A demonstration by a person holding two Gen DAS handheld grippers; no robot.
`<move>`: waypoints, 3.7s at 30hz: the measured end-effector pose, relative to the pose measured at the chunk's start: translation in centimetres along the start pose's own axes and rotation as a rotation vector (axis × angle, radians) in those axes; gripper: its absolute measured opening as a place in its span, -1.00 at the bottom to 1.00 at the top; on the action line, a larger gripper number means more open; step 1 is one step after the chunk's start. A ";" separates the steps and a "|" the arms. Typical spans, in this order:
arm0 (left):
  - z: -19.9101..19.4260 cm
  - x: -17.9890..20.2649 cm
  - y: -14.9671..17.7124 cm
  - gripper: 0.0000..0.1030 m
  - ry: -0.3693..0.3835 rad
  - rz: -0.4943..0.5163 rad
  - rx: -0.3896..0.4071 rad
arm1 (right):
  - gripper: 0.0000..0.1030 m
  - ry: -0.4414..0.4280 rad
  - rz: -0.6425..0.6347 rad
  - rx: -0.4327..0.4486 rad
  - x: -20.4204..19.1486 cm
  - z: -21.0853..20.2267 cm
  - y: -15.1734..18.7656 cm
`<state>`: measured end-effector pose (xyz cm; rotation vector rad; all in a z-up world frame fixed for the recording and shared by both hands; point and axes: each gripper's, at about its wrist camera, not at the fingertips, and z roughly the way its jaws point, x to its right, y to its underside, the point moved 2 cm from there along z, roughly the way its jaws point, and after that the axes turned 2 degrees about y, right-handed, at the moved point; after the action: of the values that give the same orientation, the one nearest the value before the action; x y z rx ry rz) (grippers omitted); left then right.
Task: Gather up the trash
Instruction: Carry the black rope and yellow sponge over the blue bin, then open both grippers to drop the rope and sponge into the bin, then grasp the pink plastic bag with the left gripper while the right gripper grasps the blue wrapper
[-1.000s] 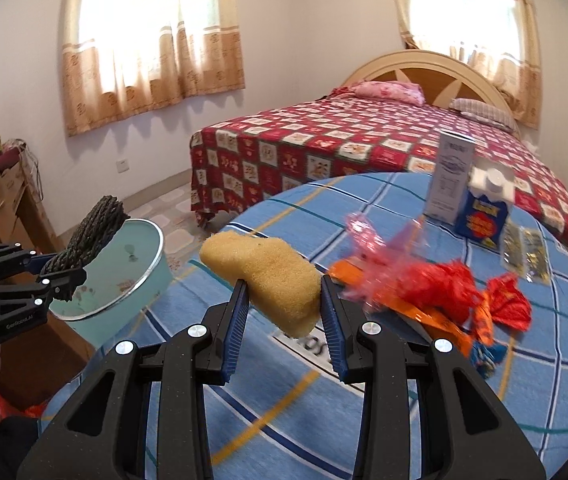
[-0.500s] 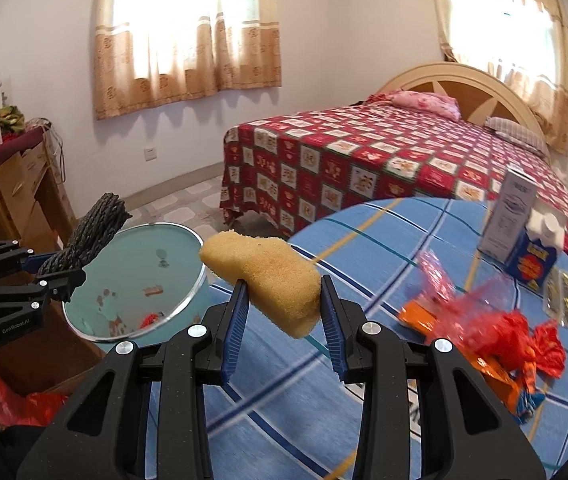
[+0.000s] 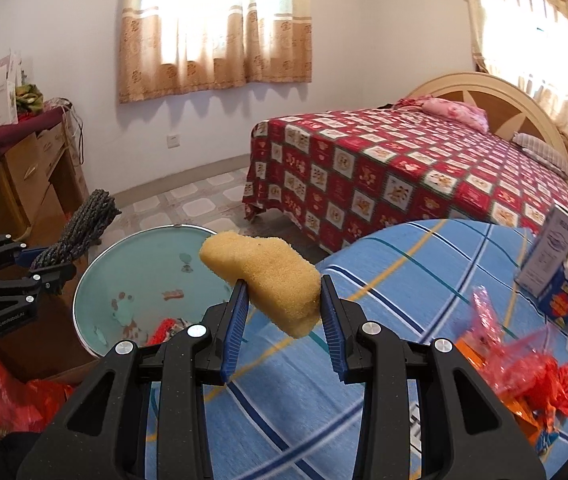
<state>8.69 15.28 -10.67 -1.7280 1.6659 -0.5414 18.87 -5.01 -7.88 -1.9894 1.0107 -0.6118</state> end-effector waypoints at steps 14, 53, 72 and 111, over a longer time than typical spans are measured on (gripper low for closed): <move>0.7 -2.5 -0.1 -0.43 -0.054 -0.027 -0.014 | -0.29 -0.044 -0.059 -0.017 -3.4 2.2 -1.6; 0.3 -1.1 -0.1 0.24 0.011 -0.035 0.012 | 0.33 -0.090 -0.097 -0.020 -5.5 3.0 -1.7; 2.8 10.1 -0.8 0.49 0.154 0.104 -0.023 | 0.51 0.208 0.173 -0.026 9.5 -6.6 5.8; 1.4 26.7 -8.5 -0.82 0.485 0.228 0.082 | 0.58 0.409 0.454 -0.072 23.2 -11.7 12.9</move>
<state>18.32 -11.09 -9.65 -1.3904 2.1062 -0.9592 18.04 -33.87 -10.62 -1.6395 1.6921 -0.7459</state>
